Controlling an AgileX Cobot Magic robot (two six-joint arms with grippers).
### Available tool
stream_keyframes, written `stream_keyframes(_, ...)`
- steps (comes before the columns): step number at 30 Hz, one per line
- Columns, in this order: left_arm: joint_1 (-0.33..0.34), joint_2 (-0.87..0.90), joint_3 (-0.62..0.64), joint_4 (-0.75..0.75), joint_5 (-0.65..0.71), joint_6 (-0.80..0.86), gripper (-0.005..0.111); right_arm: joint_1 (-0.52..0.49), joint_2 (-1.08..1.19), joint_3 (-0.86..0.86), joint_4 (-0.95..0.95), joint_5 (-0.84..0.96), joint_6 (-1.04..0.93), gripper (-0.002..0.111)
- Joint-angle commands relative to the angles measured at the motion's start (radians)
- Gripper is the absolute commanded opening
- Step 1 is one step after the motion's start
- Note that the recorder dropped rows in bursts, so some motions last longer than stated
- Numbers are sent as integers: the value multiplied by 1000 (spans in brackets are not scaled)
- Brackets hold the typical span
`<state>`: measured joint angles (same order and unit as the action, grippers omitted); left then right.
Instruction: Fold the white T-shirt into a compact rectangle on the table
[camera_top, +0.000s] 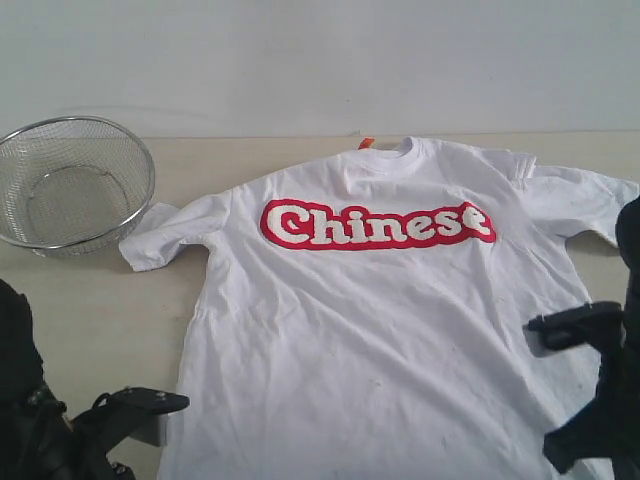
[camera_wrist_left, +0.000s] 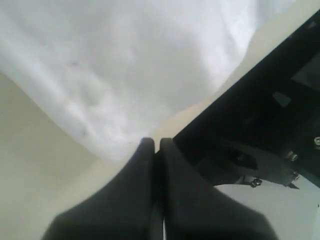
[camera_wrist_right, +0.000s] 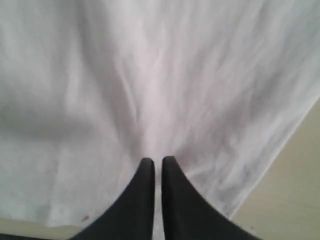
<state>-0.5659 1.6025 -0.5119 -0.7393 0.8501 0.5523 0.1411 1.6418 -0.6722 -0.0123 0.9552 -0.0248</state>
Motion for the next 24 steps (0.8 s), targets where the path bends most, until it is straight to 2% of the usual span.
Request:
stream_keyframes(1, -4, -119, -1, -12, 10, -6, 4, -3, -74, -113, 36, -29, -6, 0)
stream_keyframes(4, -4, -204, -1, -12, -9, -23, 4, -1, -72, -256, 172, -109, -59, 0)
stream_keyframes(5, -4, -236, -1, -11, -22, -36, 4, -1, -45, -350, 248, -142, -98, 4)
stream_keyframes(6, -4, -257, -1, -11, -27, -43, 4, -1, -12, -427, 288, -139, -135, 11)
stream_keyframes(9, -4, -296, -1, 6, -73, -69, 4, -1, 153, -691, 299, -138, -149, 47)
stream_keyframes(10, -4, -299, -1, 34, -98, -100, 4, -1, 217, -776, 309, -138, -147, 49)
stream_keyframes(13, -4, -299, -1, 111, -151, -179, 4, -1, 417, -1052, 347, -98, -150, 48)
stream_keyframes(19, -4, -299, -1, 127, -200, -182, 4, -1, 723, -1502, 380, -44, -150, 48)
stream_keyframes(24, -4, -299, -1, 131, -200, -178, 4, 9, 864, -1654, 488, -83, -210, 48)
